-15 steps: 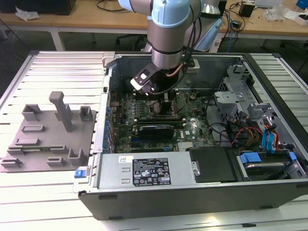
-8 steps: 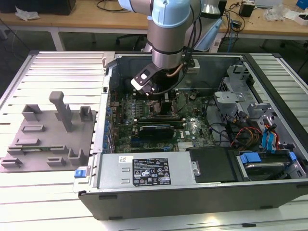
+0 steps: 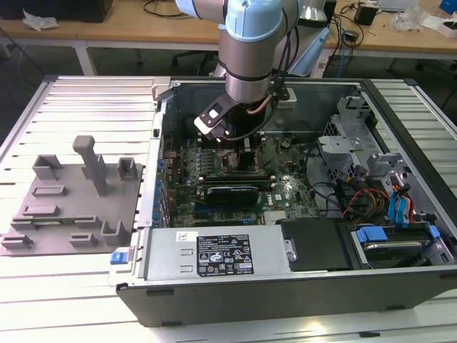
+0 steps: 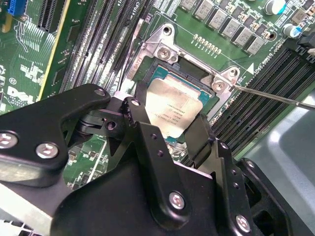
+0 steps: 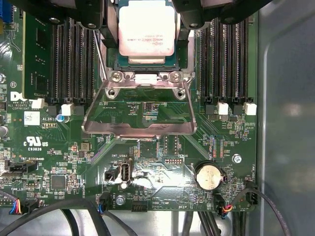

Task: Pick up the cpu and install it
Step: 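Place the cpu into insertion slot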

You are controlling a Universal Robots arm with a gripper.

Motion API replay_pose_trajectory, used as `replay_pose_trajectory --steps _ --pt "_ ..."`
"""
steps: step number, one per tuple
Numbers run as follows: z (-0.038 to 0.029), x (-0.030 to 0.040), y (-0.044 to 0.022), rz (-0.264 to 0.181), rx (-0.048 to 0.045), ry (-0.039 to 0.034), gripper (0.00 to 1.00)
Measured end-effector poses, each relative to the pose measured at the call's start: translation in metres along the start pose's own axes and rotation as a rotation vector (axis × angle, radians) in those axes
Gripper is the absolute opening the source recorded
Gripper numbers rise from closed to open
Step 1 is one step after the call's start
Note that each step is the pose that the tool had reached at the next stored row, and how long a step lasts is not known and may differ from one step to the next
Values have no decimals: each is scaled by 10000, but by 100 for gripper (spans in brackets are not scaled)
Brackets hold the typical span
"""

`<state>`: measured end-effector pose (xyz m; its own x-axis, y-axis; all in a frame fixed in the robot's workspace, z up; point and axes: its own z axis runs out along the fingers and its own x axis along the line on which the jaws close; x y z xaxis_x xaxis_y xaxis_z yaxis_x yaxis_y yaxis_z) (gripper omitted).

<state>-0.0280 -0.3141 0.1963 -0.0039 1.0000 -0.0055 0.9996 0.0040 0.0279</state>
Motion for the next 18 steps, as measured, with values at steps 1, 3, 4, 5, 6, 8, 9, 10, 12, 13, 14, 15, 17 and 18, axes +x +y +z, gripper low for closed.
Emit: replay_pose_trajectory --steps 1,3,4,5,6,8,9,10,12,13,14,15,17,18 --pt "0 0 0 0 -1 1 55" --pt "1 0 0 0 -1 2 55" --pt "4 2 1 0 -6 13 55" --pt "3 1 1 0 -5 8 62" --pt "2 1 0 1 -3 5 62" --pt "1 0 0 0 -1 2 62" --pt "-4 0 0 0 0 1 62" --pt "-12 0 0 1 -1 1 62" --pt "-41 0 1 1 -1 2 62" --pt "-46 0 1 1 -1 3 62" --pt "-46 0 2 1 -3 4 62" --pt "-46 0 2 1 -3 5 62" --pt "-47 0 1 0 -2 3 62" --pt "-48 0 1 0 -2 3 62"
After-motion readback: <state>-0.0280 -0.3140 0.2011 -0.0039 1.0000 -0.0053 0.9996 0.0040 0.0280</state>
